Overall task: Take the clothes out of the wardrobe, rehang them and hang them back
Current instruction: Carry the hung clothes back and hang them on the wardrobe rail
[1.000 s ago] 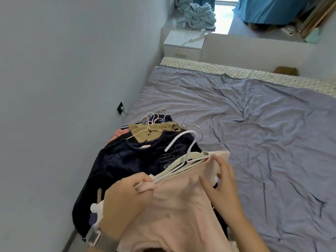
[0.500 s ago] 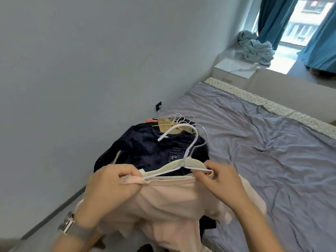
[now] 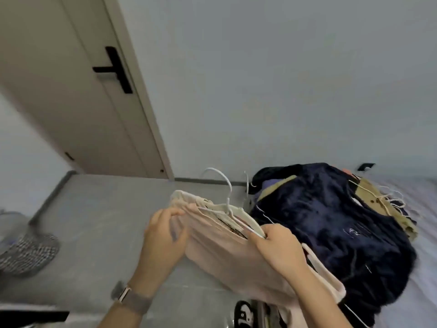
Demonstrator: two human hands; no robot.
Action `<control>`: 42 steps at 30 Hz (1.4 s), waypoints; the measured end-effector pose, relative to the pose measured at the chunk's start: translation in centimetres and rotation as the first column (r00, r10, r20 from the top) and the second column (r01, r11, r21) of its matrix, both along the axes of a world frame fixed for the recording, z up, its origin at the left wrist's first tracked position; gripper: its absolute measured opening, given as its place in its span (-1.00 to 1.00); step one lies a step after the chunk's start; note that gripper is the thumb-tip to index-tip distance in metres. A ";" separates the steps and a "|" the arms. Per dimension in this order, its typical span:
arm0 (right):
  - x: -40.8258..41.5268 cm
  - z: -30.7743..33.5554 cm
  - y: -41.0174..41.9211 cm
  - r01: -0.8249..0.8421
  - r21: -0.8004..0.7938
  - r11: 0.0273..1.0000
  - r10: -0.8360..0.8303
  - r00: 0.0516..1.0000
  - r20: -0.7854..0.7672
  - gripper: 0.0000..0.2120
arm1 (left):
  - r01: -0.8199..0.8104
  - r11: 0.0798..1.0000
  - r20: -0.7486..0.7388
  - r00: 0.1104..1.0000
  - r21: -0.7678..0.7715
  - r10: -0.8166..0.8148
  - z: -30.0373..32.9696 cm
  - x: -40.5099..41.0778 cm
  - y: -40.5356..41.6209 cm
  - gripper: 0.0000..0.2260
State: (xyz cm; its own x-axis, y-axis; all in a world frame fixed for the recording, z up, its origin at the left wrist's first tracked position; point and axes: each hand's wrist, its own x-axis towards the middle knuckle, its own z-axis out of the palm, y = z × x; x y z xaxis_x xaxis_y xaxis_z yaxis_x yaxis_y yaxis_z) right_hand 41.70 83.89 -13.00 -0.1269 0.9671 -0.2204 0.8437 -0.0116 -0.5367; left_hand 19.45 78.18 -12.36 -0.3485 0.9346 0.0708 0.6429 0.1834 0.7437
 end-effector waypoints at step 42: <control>-48.9 3.2 -48.2 -0.809 -0.509 0.295 0.463 0.587 -0.665 -0.87 | -0.970 0.241 0.634 0.174 -0.021 0.754 0.2 -26.8 -57.7 -0.73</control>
State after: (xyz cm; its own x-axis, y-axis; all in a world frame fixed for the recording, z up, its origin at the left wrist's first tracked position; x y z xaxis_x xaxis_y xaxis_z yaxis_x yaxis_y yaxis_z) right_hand -7.17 35.70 -9.76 -0.8481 0.0422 -0.5281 0.5253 -0.0619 -0.8486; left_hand -7.35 20.44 -12.17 -0.9793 -0.0807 -0.1857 -0.1916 0.0740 0.9787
